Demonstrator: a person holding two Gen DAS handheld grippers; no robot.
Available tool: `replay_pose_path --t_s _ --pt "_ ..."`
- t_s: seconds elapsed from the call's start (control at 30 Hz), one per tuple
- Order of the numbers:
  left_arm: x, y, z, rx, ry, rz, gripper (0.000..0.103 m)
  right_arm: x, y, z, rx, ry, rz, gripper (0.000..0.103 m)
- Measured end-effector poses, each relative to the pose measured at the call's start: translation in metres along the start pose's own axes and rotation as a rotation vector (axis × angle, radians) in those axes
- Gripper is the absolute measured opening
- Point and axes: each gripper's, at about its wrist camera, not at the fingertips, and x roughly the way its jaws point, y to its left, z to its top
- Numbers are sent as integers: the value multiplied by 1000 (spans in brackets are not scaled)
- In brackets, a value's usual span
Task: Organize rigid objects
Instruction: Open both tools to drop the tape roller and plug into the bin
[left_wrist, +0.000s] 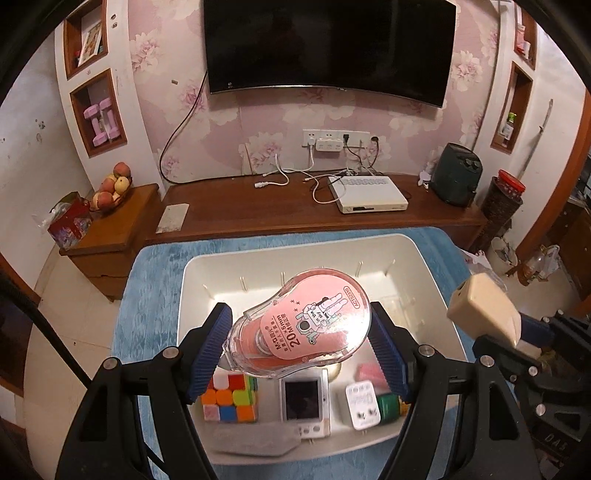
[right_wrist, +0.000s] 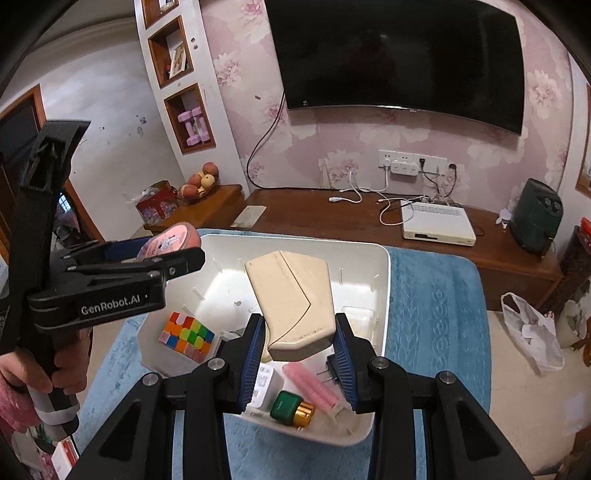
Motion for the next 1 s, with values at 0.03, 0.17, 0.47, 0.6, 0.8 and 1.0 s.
replay_pose_path --t_s 0.03,0.17,0.47,0.6,0.8,1.0 --pt "2 -1 2 -6 6 8 77 2 -2 0 -2 3 5 38" --pt "3 -4 7 -45 18 34 77 8 -10 3 -3 5 41 38" --pt "-7 -4 4 -138 44 92 83 11 -25 4 42 -11 127 67" --pt "-21 0 1 -185 44 102 86 7 -31 4 78 -16 147 74" --pt "-45 3 -11 -215 40 135 87 -3 -42 -5 146 -5 148 81" --pt "-61 12 -37 -239 93 127 87 -10 -43 -25 197 52 142 82"
